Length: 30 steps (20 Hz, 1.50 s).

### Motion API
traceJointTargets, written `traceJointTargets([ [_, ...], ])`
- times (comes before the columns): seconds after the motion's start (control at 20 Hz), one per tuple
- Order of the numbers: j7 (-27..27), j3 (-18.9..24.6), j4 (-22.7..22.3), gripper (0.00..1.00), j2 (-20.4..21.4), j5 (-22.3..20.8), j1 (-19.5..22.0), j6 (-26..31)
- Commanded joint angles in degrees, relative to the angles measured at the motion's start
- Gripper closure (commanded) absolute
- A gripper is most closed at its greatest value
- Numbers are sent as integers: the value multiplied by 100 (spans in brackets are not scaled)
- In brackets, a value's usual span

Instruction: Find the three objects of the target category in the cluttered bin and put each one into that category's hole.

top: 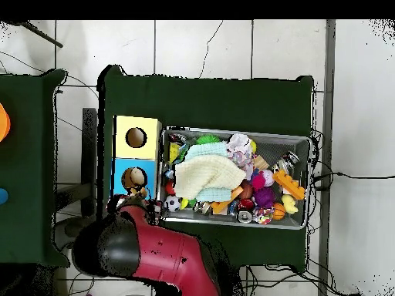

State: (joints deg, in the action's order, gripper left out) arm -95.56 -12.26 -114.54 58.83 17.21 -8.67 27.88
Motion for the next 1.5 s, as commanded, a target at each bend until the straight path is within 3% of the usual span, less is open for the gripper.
traceJointTargets([
  [0.05,-1403,89,-943,100,17,202,66,-331],
  [0.6,-1577,-17,-1407,100,214,164,-270,-612],
  [1.1,-1883,-11,-1523,100,-79,375,-755,-1101],
  [1.5,-1780,186,-1518,100,-457,504,-621,-1642],
])
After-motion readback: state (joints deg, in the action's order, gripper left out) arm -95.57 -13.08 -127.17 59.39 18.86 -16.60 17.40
